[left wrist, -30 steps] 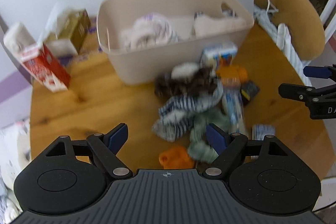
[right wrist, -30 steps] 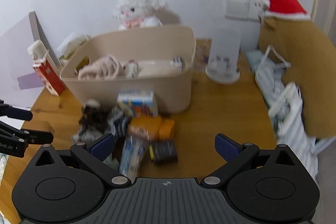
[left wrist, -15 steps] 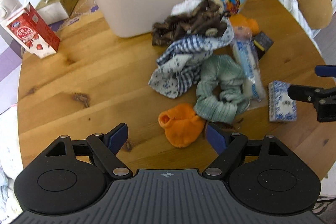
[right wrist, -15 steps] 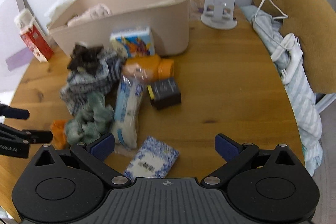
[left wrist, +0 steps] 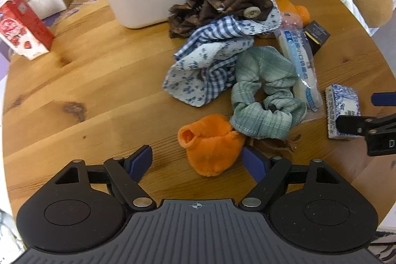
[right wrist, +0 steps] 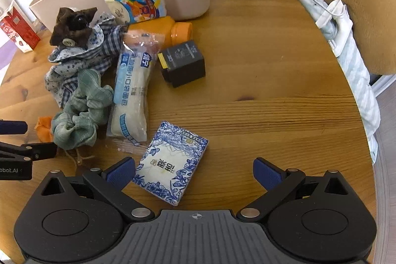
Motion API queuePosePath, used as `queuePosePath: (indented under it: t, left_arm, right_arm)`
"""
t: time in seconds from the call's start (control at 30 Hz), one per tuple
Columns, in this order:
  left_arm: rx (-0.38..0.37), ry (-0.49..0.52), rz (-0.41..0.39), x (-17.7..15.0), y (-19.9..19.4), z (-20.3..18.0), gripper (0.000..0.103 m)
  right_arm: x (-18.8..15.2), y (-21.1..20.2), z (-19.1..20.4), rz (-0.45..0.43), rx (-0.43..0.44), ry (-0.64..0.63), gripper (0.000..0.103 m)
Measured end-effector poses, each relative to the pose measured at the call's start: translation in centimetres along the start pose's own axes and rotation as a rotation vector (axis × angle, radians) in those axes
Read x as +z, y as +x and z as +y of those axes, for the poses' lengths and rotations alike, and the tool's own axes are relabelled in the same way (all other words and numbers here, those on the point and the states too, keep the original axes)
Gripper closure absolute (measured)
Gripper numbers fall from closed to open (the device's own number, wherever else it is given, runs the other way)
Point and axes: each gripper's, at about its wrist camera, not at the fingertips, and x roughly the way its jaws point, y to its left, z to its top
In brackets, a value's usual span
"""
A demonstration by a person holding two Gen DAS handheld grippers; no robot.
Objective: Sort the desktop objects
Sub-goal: 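Move left tool to the orange plush while right tool reaches the blue-white card box, then close left tool on the orange plush while right tool grips the blue-white card box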
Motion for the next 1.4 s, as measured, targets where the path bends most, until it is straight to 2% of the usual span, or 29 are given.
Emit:
queuePosePath:
  t: [0.13,0.3,0.4,0.43,0.5,0.53,0.57,0.6,0.63,0.77,0.9,1.13,1.4]
  left_arm:
    - [0.012,0.018,0.009,0.2,0.8,-0.2,0.025]
    - [-0.001,-0.017,-0.002,0.2,1.0,0.2,0.025]
    - [-0.005,-0.006,-0.008,0.2,1.0,0.2,0.025]
    - [-0.007,-0.003,-0.011,0.1,1.0,0.2,0.026]
    - [-0.013,0.01,-0.022,-0.1,0.9,0.1,0.034]
    - [-0.016,0.019,-0.032,-0.2,0.7,0.0,0.038]
    - [-0.02,0.028,-0.04,-0.3,0.5,-0.2,0.047]
    - [-0.022,0.034,-0.043,-0.3,0.4,-0.3,0.055]
    - [-0.024,0.04,-0.045,-0.3,0.3,-0.5,0.058]
    - [-0.037,0.056,-0.046,-0.3,0.2,-0.8,0.09]
    - [-0.042,0.05,-0.046,-0.4,0.1,-0.7,0.094]
    - [-0.039,0.025,-0.031,-1.1,-0.4,-0.1,0.095]
    - [-0.04,-0.011,-0.079,-1.4,-2.4,0.1,0.095]
  right_arm:
    - [0.0,0.2,0.3,-0.001,0.011,-0.005,0.004]
    - [0.0,0.2,0.3,-0.006,0.026,-0.02,0.011]
    - [-0.1,0.1,0.8,-0.018,0.011,-0.055,0.018]
    - [-0.2,0.1,0.9,-0.021,0.009,-0.065,0.024]
    - [-0.3,0.1,1.3,-0.032,-0.006,-0.09,0.032]
    - [-0.4,0.0,1.6,-0.037,-0.015,-0.105,0.04]
    - [-0.5,-0.2,1.8,-0.044,-0.021,-0.118,0.049]
    - [-0.6,-0.3,1.9,-0.048,-0.024,-0.132,0.053]
    - [-0.7,-0.4,2.0,-0.053,-0.023,-0.143,0.058]
    - [-1.1,-0.8,1.7,-0.058,-0.003,-0.139,0.06]
    - [-1.2,-1.2,1.2,-0.055,0.017,-0.143,0.06]
    - [-0.4,-0.7,-0.3,-0.06,0.057,-0.136,0.06]
    - [0.7,-2.2,-1.2,-0.084,0.11,-0.149,0.06]
